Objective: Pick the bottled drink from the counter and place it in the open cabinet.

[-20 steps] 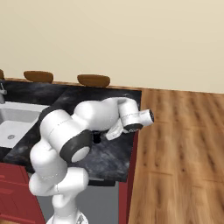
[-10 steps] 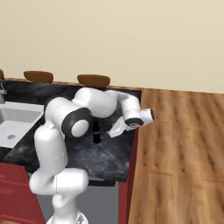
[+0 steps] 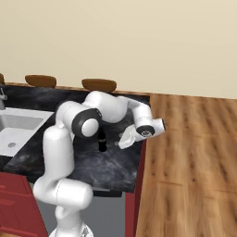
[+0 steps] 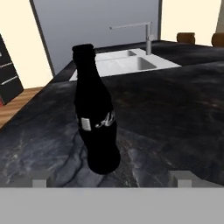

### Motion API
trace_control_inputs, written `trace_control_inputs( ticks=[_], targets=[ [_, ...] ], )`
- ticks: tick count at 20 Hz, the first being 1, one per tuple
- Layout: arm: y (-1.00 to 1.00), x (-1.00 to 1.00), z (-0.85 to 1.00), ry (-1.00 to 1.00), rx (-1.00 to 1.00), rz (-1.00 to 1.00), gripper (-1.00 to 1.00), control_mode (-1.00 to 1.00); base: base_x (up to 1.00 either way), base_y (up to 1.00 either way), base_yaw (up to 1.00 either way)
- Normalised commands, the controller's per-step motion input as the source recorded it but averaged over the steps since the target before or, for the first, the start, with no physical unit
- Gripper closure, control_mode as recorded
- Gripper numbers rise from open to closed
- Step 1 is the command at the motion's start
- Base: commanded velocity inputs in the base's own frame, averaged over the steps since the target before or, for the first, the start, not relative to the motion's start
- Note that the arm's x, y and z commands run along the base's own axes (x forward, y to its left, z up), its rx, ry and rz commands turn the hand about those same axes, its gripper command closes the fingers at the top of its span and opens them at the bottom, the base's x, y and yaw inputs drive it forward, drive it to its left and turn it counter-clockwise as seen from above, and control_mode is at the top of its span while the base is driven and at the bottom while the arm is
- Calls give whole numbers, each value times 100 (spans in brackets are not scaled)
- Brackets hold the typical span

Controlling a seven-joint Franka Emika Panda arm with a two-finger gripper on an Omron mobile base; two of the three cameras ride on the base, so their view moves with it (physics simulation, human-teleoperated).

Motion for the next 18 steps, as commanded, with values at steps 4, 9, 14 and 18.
trace_control_inputs(
  ticks=[4, 9, 14, 18],
  targets=[
    [28, 0, -2, 0, 2, 4, -100, -100, 0, 0, 0],
    [21, -7, 0, 0, 1, 2, -100, -100, 0, 0, 0],
    [7, -11, 0, 0, 1, 2, -100, -100, 0, 0, 0],
    [4, -15, 0, 0, 1, 1, -100, -100, 0, 0, 0]
  ],
)
